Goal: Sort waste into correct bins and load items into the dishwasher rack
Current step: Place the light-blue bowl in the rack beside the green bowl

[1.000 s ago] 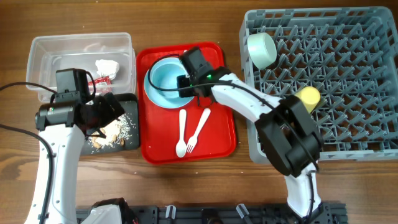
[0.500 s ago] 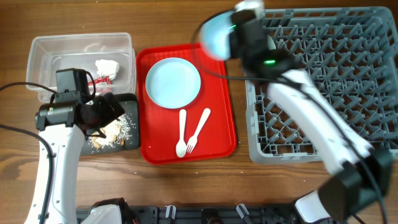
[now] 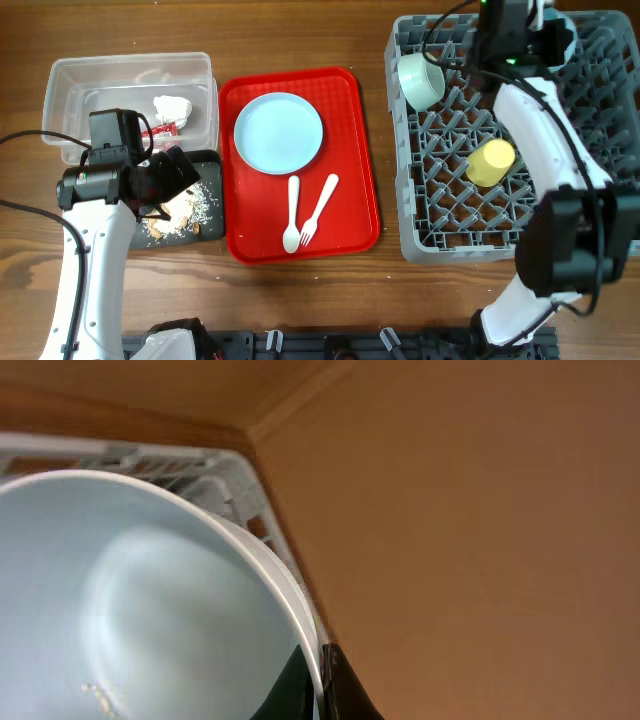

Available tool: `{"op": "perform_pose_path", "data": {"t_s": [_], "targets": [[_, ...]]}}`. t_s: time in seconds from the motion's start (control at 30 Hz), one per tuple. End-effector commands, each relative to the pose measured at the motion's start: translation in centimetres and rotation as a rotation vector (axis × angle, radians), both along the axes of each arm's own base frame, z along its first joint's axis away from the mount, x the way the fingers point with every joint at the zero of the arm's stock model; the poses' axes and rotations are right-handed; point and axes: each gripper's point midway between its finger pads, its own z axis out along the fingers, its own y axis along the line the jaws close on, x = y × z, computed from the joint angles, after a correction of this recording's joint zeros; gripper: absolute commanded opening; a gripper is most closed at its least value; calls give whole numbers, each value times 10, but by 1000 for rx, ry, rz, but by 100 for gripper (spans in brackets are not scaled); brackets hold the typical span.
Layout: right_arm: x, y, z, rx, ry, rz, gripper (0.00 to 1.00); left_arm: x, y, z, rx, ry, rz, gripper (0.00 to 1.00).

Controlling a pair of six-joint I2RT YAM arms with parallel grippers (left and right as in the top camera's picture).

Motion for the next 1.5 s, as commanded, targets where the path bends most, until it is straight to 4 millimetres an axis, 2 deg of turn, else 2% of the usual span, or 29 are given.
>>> {"op": "perform_pose_path", "data": {"t_s": [0.0, 0.07, 0.23, 0.3, 0.43, 0.5, 0.53, 0.67, 0.8, 0.9, 1.03, 1.2, 1.3, 1.37, 1.43, 1.47], "targets": [[10, 7, -38, -34, 85, -13, 4, 1, 3, 4, 8, -17, 18, 100], [15, 16, -57, -20, 99, 4, 4, 1, 3, 4, 8, -17, 17, 100], [24, 51, -80, -11, 135, 80, 5, 1, 3, 4, 8, -17, 17, 100], [25, 65, -90, 8, 155, 124, 8, 1, 3, 4, 8, -17, 17, 100], [20, 77, -97, 32, 145, 127, 17, 1, 3, 4, 8, -17, 17, 100], [19, 75, -92, 28, 120, 109, 6, 0, 3, 4, 8, -16, 17, 100], [18, 70, -86, 10, 98, 85, 4, 0, 3, 4, 8, -16, 17, 100], [18, 37, -48, -140, 98, -15, 4, 0, 3, 4, 8, -16, 17, 100], [21, 17, -29, -193, 97, -51, 4, 1, 3, 4, 8, -17, 17, 100], [27, 21, -36, -178, 117, -6, 4, 1, 3, 4, 8, -17, 17, 100], [27, 22, -56, -162, 148, -3, 4, 1, 3, 4, 8, -17, 17, 100], [31, 41, -78, -92, 139, 58, 4, 0, 3, 4, 8, -16, 17, 100], [30, 51, -85, -58, 118, 68, 5, 0, 3, 4, 8, -16, 17, 100], [28, 61, -89, -30, 89, 73, 9, 0, 3, 4, 8, -16, 17, 100], [27, 69, -91, -21, 86, 83, 26, 0, 3, 4, 8, -16, 17, 100], [27, 72, -92, -22, 91, 89, 29, 0, 3, 4, 8, -16, 17, 100]]}}
